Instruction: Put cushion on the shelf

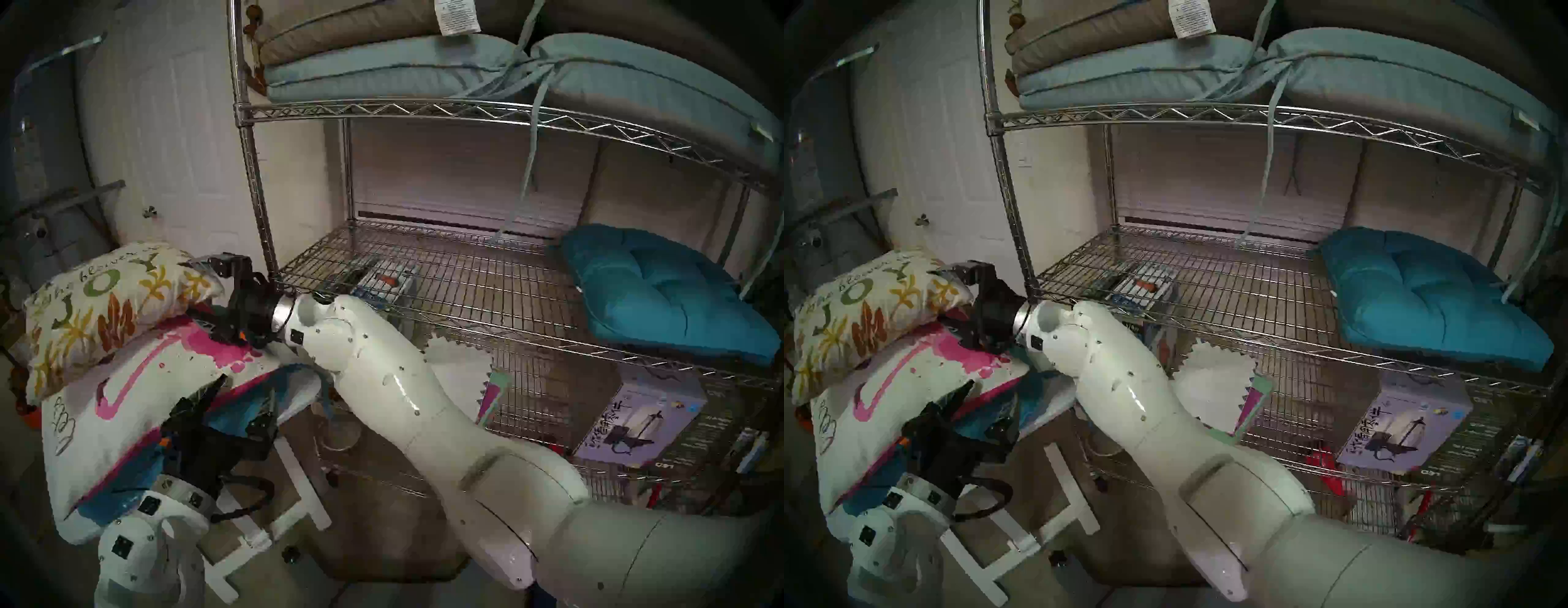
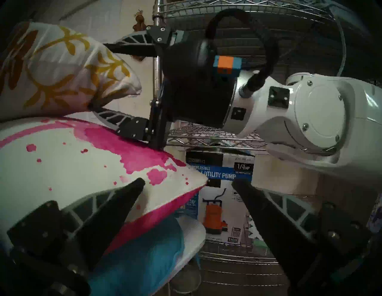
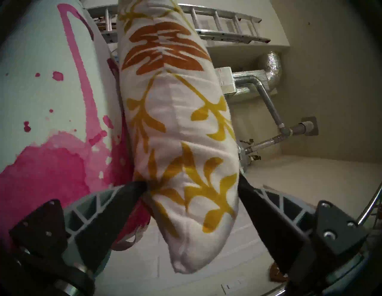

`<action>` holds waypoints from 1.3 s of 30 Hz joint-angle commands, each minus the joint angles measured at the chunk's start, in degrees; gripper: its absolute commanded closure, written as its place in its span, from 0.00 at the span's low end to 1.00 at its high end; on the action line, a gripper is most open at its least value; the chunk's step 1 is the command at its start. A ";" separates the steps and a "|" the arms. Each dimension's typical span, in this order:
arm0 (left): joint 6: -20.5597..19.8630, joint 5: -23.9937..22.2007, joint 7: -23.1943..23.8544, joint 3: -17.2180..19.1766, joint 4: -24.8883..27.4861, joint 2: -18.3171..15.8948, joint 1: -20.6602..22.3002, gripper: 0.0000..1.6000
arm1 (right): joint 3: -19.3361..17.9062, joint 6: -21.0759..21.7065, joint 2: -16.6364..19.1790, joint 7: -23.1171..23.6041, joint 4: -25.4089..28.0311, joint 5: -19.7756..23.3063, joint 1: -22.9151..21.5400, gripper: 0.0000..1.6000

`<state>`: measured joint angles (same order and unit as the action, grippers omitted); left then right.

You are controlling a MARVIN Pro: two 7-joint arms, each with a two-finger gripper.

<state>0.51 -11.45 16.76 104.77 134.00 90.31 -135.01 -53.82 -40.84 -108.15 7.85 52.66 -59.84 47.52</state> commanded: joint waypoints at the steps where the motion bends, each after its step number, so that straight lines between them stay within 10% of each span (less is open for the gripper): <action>1: 0.19 0.02 -0.05 -0.05 1.09 0.07 0.07 0.00 | 0.48 -0.59 -2.88 0.36 -0.52 -0.77 -5.34 0.00; 15: 0.18 0.03 -0.05 -0.05 1.11 0.09 0.06 0.00 | -1.42 -0.17 -5.61 0.94 -6.56 -2.03 -11.54 0.00; 16: 0.18 0.04 -0.05 -0.06 1.12 0.09 0.05 0.00 | -1.61 -0.85 -5.35 0.55 -6.52 -1.85 -11.50 0.08; 17: 0.17 0.04 -0.06 -0.06 1.13 0.09 0.04 0.00 | -1.79 -1.25 -5.16 0.53 -6.50 -1.74 -11.57 1.00; 39: 0.20 0.00 -0.01 -0.04 1.00 0.06 0.13 0.00 | -9.93 -7.32 6.88 -0.26 8.72 3.00 -1.53 1.00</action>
<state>0.51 -11.45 16.77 104.79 133.98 90.32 -135.00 -61.13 -46.56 -104.86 8.65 55.12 -59.42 42.52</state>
